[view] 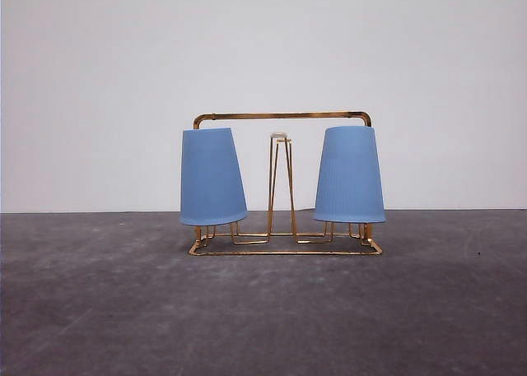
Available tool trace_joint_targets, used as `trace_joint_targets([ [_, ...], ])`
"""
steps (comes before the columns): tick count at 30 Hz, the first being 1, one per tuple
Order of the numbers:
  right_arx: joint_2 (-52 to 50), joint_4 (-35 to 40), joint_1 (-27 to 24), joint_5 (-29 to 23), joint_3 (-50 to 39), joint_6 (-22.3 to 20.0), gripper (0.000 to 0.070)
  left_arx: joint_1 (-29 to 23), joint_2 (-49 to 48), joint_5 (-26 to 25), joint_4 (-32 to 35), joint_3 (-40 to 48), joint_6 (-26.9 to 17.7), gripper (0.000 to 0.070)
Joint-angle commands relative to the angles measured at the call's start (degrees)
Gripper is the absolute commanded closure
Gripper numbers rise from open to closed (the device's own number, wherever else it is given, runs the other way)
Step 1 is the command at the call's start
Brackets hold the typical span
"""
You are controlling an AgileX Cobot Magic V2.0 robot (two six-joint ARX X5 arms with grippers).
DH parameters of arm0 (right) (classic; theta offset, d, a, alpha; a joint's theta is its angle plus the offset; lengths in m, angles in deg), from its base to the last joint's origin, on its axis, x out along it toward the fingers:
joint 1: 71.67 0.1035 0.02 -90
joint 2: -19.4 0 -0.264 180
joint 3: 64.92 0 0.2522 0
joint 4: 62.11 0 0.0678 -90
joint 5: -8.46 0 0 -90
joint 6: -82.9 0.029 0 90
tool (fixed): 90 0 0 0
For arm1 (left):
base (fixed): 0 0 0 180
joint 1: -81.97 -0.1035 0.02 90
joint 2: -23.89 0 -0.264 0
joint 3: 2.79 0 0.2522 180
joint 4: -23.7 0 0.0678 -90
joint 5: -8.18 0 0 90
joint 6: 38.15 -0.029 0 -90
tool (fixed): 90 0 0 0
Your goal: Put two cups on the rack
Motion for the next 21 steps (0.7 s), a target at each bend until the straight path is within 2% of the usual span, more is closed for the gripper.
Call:
trace_joint_targets([
  [1,0.00,0.65,-0.13,-0.15,-0.22,-0.37,0.0689,-0.07,-0.07,0.13,-0.39,0.85,0.26,0.0685],
  [21,0.00,0.64,-0.13,-0.15,-0.22,-0.37,0.0689,-0.07,-0.07,0.13,-0.39,0.85,0.26,0.0685],
])
